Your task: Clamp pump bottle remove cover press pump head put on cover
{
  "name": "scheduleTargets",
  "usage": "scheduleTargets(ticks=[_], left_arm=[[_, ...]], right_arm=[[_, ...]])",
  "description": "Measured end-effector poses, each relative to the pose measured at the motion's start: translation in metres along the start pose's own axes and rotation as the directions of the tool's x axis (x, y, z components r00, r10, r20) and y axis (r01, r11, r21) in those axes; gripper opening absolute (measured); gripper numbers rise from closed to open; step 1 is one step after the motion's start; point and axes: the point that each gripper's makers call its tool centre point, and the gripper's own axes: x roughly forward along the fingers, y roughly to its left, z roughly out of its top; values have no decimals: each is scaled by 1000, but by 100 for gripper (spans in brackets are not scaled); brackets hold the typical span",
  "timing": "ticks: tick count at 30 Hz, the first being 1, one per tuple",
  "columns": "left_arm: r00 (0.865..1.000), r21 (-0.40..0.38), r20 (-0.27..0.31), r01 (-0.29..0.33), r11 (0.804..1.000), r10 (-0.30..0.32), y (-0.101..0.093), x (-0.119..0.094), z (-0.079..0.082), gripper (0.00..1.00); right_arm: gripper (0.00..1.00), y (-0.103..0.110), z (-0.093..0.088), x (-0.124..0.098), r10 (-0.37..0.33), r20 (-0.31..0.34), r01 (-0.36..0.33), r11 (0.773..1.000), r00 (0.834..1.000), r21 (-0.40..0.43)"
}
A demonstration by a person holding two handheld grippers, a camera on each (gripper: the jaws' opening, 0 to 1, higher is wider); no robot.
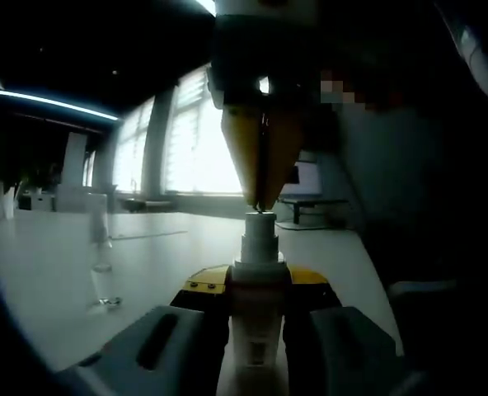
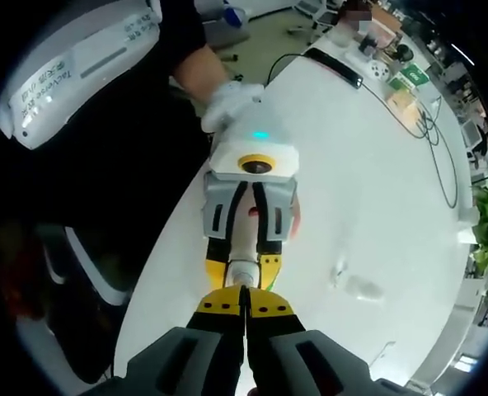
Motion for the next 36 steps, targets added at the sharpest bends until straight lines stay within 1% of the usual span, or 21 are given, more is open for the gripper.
scheduleTargets(ticks=[7, 14, 18, 23, 30, 36], left_arm=[[1000, 0, 0, 1, 1000, -1, 0, 0, 0, 15], [1000, -1, 0, 2, 1000, -2, 0, 0, 0, 15], [1000, -2, 0, 3, 1000, -3, -1, 0, 0, 15], [1000, -4, 0, 4, 1000, -4, -1, 0, 0, 15], [1000, -5, 0, 6, 1000, -6, -1, 0, 0, 15], [1000, -5, 0, 5, 1000, -5, 0, 0, 0, 15]], right_arm=[[0, -1, -1, 0, 6, -2, -6, 1000, 1000, 30], [0, -1, 0, 3, 18, -18, -17, 1000, 1000, 21], [0, 1, 0, 5, 18, -31, -18, 1000, 999, -2], [0, 0, -1, 7, 41, -14, -41, 999, 999, 12], [0, -2, -1, 1, 39, -1, -39, 999, 999, 18], [0, -2, 0, -1, 39, -12, -38, 999, 999, 17]])
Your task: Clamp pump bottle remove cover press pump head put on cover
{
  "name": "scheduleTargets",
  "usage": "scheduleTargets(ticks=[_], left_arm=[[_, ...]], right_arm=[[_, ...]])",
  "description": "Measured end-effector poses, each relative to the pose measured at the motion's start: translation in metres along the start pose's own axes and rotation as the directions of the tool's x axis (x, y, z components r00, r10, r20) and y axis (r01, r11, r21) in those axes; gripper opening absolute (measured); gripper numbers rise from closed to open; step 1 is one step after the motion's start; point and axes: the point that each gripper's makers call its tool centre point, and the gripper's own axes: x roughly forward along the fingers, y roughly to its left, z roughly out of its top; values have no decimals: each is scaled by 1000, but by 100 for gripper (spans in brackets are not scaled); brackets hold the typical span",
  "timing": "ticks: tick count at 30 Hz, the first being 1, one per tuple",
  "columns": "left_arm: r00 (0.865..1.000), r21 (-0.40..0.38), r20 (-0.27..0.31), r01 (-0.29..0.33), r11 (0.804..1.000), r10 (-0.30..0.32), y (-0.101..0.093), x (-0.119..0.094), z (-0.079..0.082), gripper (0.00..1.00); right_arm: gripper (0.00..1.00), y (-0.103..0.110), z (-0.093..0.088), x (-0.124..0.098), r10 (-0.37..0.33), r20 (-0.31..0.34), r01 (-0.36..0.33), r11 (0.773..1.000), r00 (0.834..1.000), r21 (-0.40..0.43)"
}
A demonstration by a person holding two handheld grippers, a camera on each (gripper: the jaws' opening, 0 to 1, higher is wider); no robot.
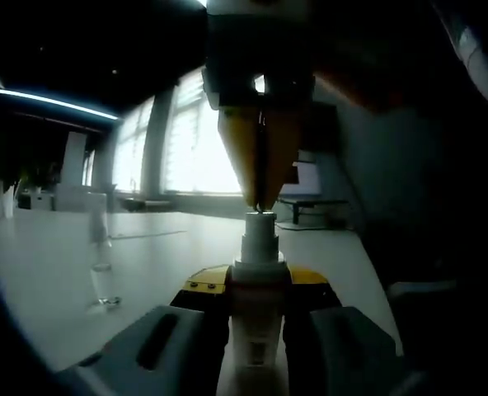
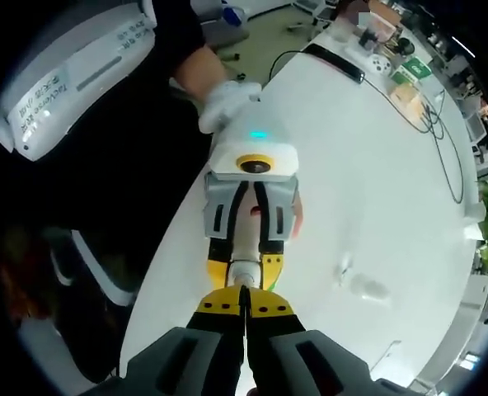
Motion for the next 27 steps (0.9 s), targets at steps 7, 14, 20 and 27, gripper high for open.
scheduleTargets(ticks=[7, 14, 20, 27], left_arm=[[1000, 2, 0, -1, 1000, 1, 0, 0, 0, 15], [1000, 3, 0, 0, 1000, 0, 0, 0, 0, 15], [1000, 2, 0, 0, 1000, 0, 0, 0, 0, 15], [1000, 2, 0, 1, 1000, -1, -1, 0, 0, 15]], right_arm=[[0, 0, 0, -1, -2, -4, 2, 1000, 1000, -1], [0, 1, 1, 0, -4, -6, 4, 1000, 1000, -14], [0, 1, 1, 1, 3, -9, -3, 1000, 1000, -20], [0, 2, 1, 2, 0, -14, 0, 1000, 1000, -30]])
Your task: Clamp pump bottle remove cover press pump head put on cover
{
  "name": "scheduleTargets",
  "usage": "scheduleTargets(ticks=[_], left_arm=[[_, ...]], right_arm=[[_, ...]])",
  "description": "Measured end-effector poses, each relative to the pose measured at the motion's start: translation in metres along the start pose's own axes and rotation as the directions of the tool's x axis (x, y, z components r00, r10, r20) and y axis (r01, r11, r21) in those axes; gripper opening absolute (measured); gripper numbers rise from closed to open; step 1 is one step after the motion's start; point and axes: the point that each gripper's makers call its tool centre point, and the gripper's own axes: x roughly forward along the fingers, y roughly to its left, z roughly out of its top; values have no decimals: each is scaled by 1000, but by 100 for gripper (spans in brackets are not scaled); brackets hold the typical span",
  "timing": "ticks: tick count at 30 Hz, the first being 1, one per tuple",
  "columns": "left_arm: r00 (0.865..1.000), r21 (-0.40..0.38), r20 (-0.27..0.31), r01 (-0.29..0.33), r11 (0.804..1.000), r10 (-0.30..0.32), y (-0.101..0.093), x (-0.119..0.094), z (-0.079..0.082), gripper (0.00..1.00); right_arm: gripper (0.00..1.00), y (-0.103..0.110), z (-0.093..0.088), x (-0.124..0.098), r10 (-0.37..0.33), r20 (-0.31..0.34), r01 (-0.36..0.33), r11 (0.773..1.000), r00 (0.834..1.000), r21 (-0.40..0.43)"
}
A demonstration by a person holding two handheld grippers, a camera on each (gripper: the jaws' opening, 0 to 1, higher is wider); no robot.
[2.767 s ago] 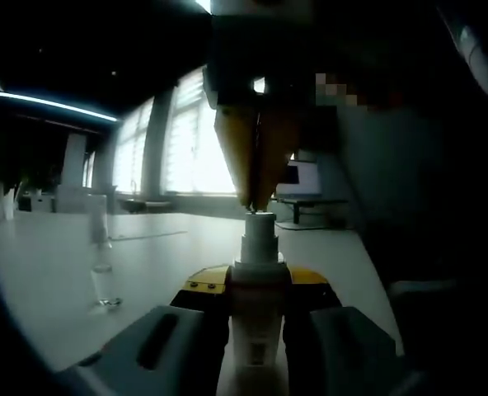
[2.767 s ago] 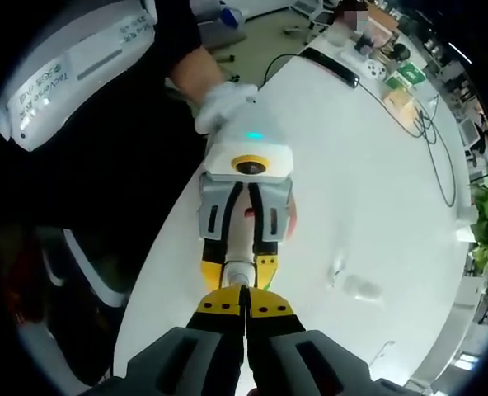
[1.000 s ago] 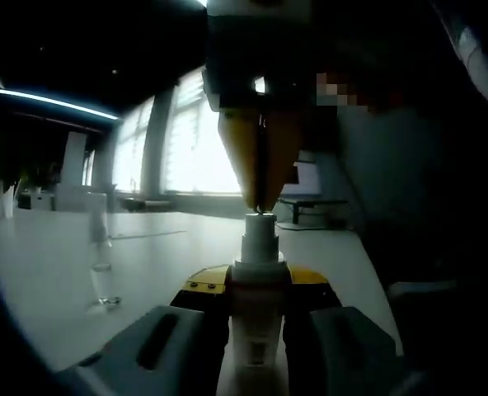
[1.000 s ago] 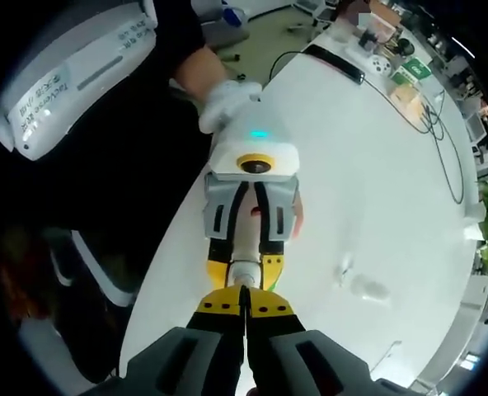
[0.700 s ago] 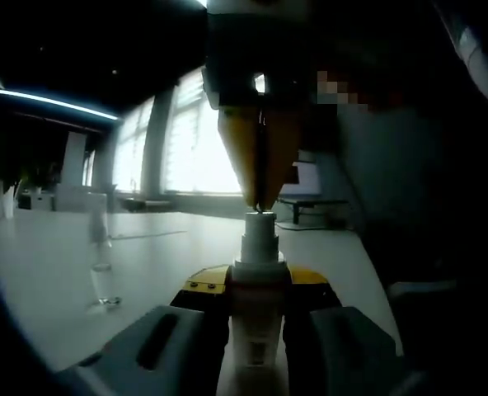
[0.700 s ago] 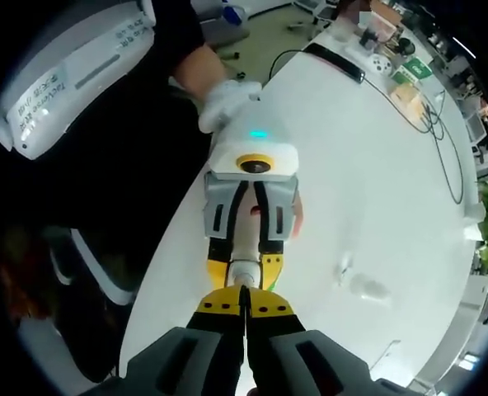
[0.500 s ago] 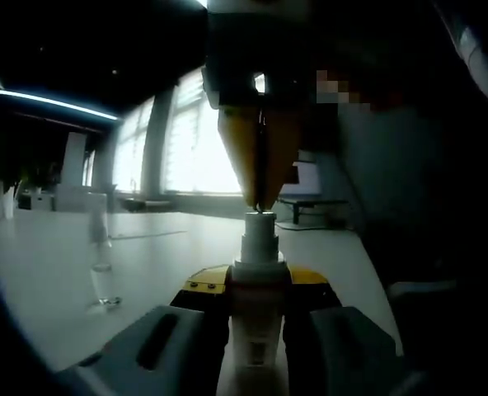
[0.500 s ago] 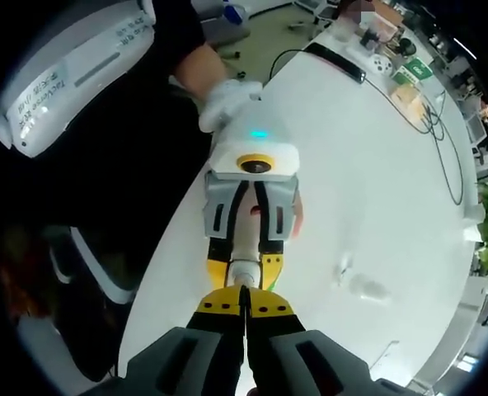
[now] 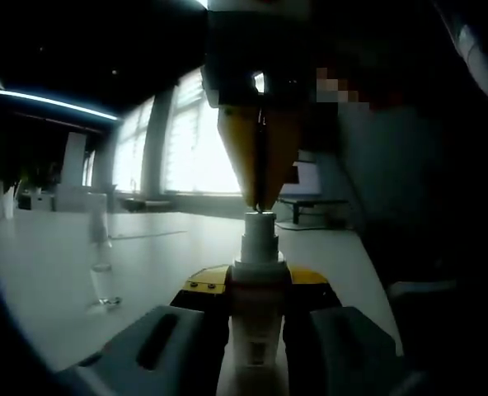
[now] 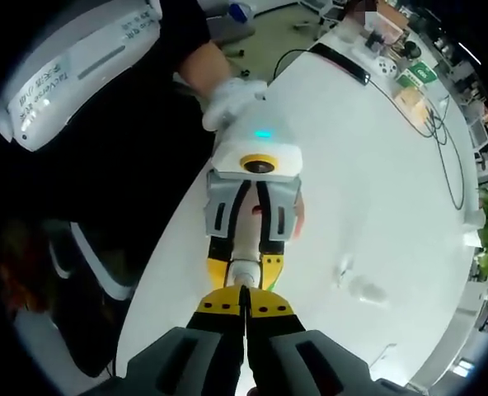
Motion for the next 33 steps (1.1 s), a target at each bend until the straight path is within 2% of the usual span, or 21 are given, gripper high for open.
scheduleTargets(ticks=[7, 33], left_arm=[[1000, -1, 0, 0, 1000, 0, 0, 0, 0, 15], [1000, -1, 0, 3, 1000, -3, 0, 0, 0, 15]], right_arm=[[0, -1, -1, 0, 9, 16, -10, 1000, 1000, 14], [0, -2, -1, 2, 20, 11, -20, 1000, 1000, 22]])
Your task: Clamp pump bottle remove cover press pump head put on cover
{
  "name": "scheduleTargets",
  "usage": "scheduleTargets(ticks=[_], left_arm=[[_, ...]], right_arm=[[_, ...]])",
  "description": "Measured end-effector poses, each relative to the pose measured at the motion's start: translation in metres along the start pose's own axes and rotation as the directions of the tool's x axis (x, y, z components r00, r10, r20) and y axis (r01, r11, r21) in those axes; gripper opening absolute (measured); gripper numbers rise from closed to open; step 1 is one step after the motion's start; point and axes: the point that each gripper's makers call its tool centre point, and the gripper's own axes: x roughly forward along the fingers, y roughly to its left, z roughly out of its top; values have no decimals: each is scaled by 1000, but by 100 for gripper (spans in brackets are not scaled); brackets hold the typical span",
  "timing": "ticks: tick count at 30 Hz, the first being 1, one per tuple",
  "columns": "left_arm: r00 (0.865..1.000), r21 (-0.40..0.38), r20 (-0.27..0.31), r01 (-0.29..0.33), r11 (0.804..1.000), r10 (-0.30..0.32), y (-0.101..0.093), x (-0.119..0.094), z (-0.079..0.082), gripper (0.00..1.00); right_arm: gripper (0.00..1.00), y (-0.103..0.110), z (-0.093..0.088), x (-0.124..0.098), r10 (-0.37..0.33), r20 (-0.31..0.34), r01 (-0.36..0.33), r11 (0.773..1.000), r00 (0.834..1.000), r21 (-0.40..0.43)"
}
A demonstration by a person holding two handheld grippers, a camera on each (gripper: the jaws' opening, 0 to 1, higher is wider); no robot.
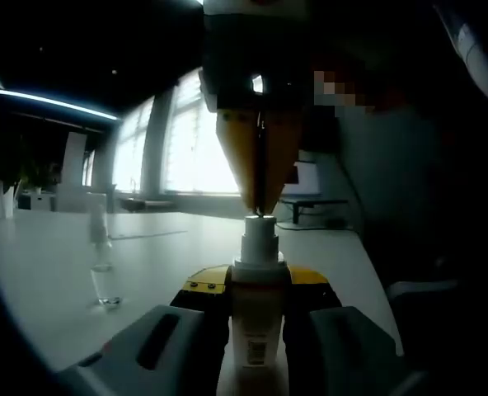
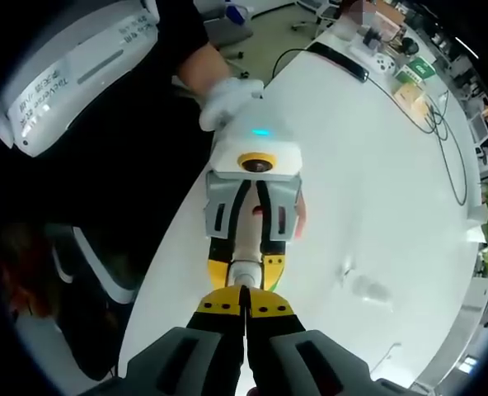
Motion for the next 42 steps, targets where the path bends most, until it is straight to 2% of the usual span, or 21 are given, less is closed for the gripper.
scheduleTargets(ticks=[10, 20, 42], left_arm=[[1000, -2, 0, 1, 1000, -1, 0, 0, 0, 15], [1000, -1, 0, 0, 1000, 0, 0, 0, 0, 15], [1000, 0, 0, 1, 1000, -1, -1, 0, 0, 15]], right_arm=[[0, 1, 1, 4, 33, 2, -33, 999, 999, -3], [0, -1, 1, -3, -5, 16, 5, 1000, 1000, 4], [0, -1, 0, -3, 0, 13, 0, 1000, 1000, -2]])
